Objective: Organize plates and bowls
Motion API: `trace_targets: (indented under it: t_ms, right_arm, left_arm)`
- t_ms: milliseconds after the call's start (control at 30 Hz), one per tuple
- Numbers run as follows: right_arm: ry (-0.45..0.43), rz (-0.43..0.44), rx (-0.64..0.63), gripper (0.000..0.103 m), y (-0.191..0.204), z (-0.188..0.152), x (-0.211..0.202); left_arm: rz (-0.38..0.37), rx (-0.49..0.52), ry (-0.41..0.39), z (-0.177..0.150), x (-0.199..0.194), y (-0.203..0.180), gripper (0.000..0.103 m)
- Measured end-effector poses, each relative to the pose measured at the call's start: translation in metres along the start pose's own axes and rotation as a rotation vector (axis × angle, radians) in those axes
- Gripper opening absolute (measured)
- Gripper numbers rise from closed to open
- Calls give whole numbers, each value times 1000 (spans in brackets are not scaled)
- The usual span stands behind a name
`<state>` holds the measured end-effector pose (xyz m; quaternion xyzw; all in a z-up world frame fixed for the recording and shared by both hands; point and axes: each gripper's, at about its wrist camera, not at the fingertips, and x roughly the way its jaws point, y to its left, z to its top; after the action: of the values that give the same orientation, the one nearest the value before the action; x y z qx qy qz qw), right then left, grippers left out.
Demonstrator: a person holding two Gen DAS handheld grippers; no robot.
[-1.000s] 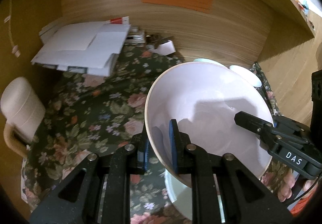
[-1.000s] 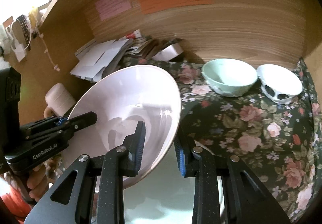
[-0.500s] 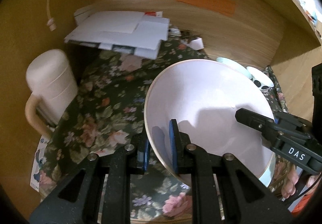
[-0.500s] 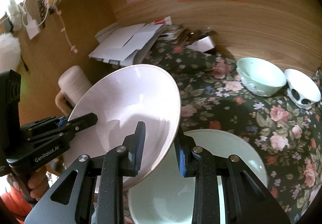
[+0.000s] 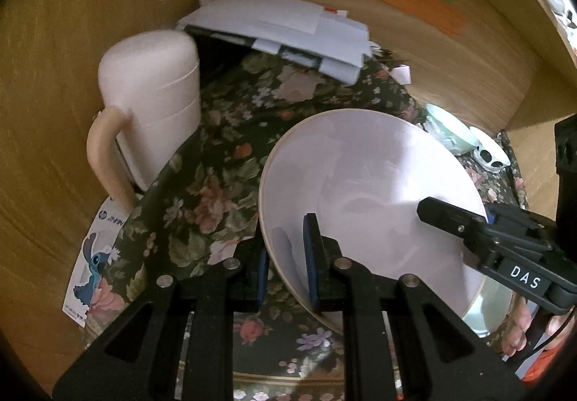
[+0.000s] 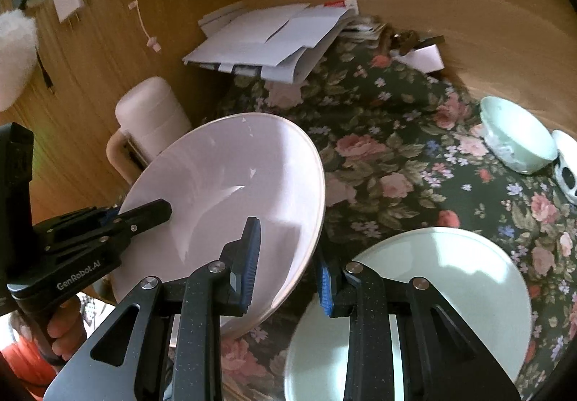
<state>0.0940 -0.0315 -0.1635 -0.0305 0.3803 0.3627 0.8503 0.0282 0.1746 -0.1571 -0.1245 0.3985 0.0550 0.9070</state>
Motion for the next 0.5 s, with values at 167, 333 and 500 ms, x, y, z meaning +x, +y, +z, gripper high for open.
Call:
trace_targets:
  t_ms: [167, 333, 500]
  right_arm:
    - [40, -1, 3, 26, 6, -1, 16]
    - [77, -14, -2, 26, 10, -1, 30]
    - [120, -13, 23, 26, 6, -3, 41]
  left_arm:
    - [-4, -14, 16, -3, 7, 12, 17]
    - [-2, -20, 39, -8, 17, 21, 17]
    - [-17, -29, 60, -12, 27, 27, 17]
